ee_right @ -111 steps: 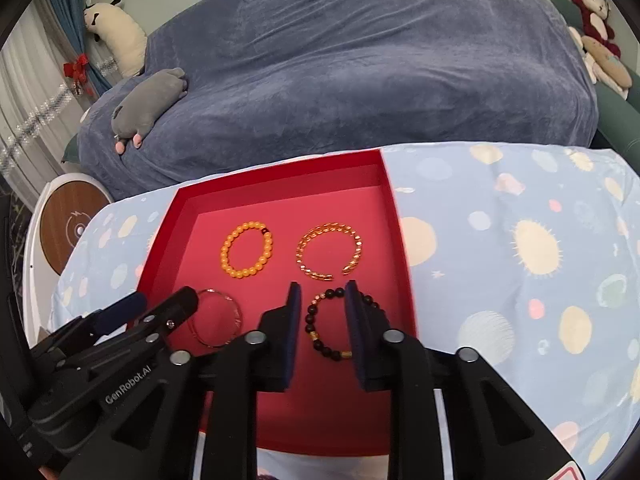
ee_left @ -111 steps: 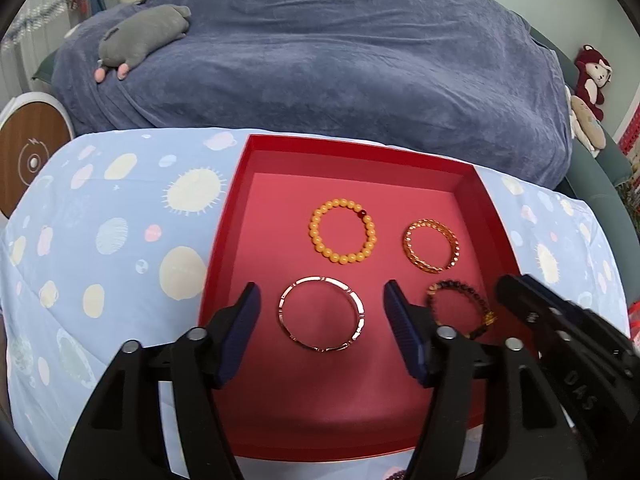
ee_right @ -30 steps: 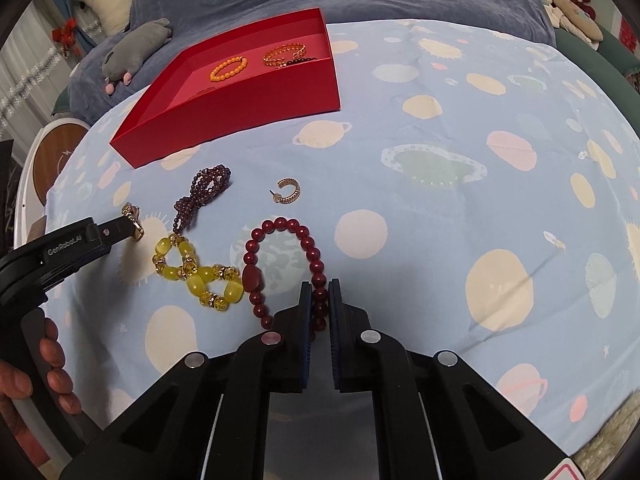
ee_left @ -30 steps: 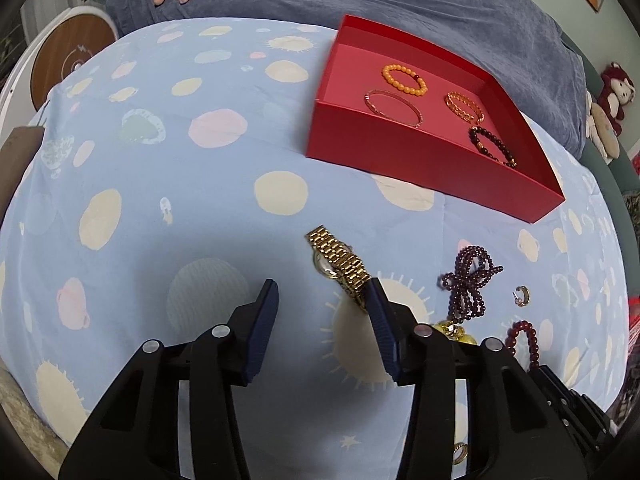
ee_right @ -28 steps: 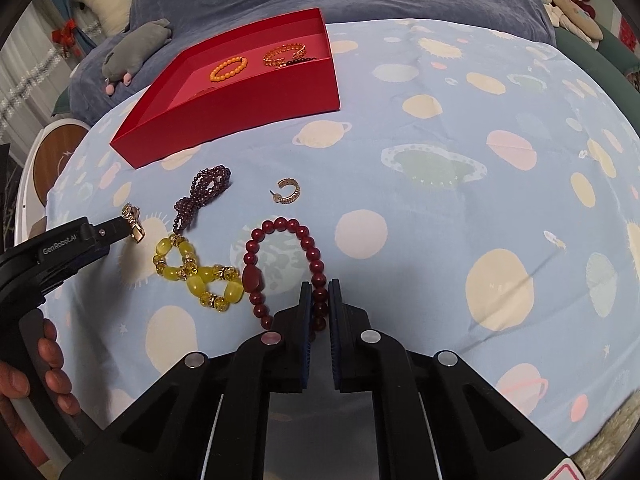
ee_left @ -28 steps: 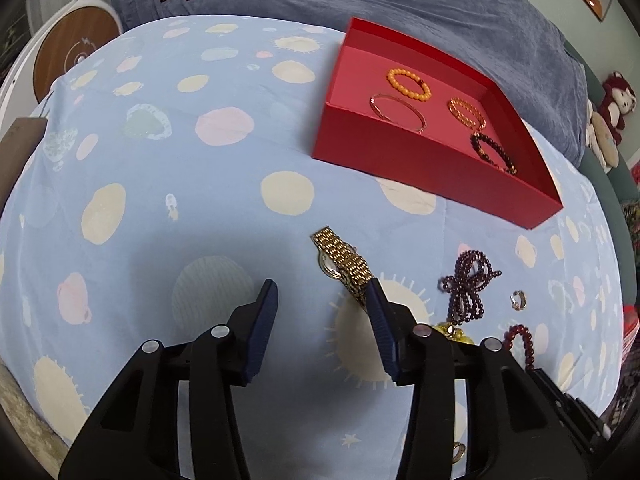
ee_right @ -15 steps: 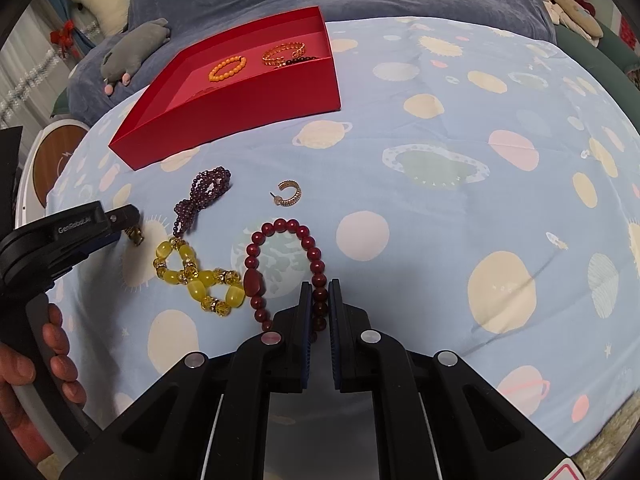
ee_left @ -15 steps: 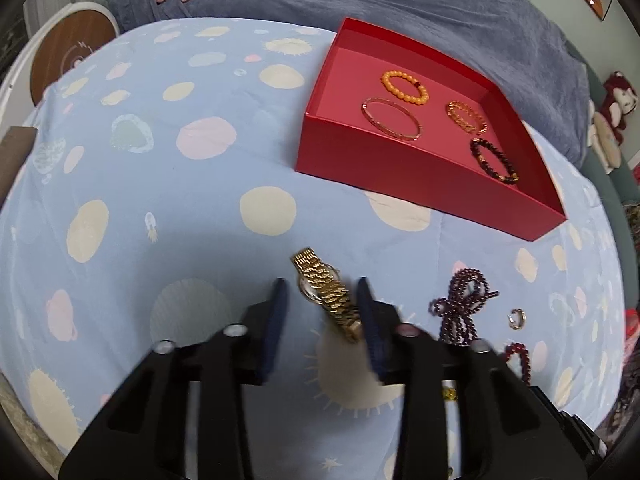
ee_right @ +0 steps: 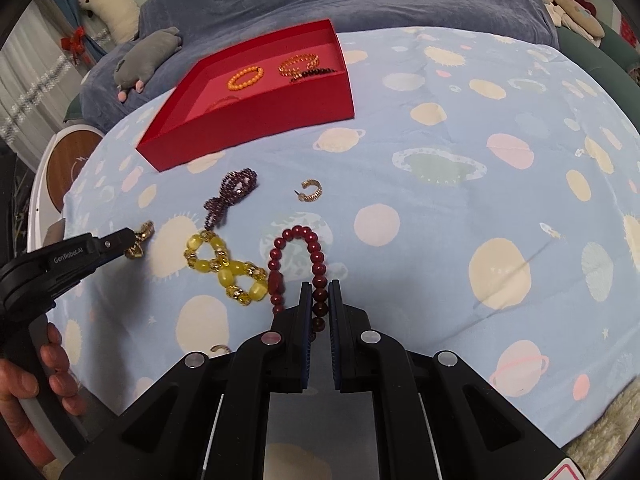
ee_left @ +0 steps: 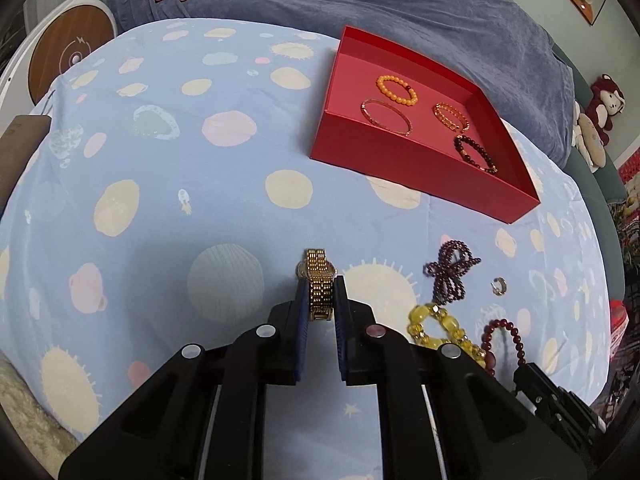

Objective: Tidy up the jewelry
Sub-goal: 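Place the gold watch and red bead bracelet in the red tray, open both tools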

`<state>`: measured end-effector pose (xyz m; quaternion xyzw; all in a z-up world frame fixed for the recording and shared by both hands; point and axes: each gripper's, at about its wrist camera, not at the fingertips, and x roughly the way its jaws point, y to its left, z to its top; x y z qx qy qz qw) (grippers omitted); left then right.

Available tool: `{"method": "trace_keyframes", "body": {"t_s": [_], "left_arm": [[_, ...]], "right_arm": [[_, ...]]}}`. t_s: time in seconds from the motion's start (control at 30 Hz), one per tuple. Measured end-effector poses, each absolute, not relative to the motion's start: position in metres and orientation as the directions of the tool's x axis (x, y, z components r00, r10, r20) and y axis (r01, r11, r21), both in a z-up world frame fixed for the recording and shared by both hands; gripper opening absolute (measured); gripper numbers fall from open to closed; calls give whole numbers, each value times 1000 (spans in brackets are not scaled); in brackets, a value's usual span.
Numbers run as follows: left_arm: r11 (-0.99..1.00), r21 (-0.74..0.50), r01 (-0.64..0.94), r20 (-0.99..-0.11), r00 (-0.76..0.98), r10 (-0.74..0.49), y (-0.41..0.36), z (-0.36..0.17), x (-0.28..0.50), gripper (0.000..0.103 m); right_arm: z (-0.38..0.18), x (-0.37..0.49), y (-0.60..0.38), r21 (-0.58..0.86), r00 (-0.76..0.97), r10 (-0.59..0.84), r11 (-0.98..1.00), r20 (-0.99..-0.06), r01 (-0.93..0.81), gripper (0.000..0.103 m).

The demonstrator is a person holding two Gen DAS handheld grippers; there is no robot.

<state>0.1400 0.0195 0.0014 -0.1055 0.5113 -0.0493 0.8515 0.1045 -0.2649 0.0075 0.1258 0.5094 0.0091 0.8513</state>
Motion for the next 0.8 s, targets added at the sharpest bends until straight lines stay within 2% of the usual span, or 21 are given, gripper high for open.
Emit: {"method": "trace_keyframes", "body": {"t_s": [0.4, 0.8], "left_arm": [[970, -240, 44, -844, 484, -231, 10, 33, 119, 12], [963, -257, 86, -817, 512, -264, 1, 62, 130, 12]], "right_arm": [[44, 104, -262, 262, 546, 169, 960, -820, 96, 7], [70, 120, -273, 287, 596, 172, 952, -784, 102, 7]]}}
